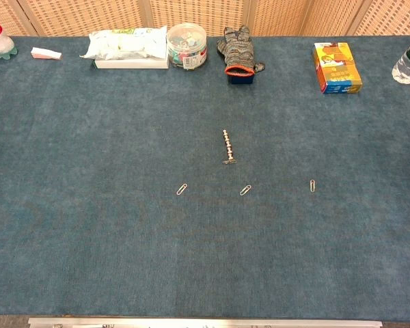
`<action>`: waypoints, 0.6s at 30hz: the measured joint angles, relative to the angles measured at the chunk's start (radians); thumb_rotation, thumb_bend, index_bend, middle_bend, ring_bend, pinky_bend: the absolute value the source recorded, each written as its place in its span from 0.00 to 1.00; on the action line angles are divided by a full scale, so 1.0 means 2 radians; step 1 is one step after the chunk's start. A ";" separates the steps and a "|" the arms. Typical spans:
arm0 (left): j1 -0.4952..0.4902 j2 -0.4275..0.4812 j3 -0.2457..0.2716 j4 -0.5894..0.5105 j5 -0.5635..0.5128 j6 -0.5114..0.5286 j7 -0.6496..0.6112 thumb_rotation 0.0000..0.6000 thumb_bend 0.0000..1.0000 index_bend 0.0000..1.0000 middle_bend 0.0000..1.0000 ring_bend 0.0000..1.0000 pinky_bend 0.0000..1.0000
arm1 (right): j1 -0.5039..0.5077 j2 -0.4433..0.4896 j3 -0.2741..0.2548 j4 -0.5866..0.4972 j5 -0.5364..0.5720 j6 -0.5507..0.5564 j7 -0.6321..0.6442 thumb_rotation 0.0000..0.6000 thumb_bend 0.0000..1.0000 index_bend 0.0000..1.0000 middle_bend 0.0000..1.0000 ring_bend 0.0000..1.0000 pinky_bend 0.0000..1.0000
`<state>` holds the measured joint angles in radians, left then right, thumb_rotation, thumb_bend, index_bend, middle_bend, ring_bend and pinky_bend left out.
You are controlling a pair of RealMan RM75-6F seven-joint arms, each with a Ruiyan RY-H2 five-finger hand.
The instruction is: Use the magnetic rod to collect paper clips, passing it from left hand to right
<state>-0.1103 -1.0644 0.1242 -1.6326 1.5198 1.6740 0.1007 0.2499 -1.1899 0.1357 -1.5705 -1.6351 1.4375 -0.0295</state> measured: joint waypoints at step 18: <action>0.031 0.022 -0.035 -0.005 0.012 0.018 -0.037 1.00 0.09 0.44 0.09 0.00 0.11 | 0.164 -0.002 0.025 0.008 -0.016 -0.188 -0.084 1.00 0.19 0.37 0.15 0.09 0.26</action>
<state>-0.0482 -1.0205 0.0547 -1.6423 1.5432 1.7107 0.0271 0.5778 -1.1929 0.1867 -1.5548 -1.6676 1.0610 -0.1983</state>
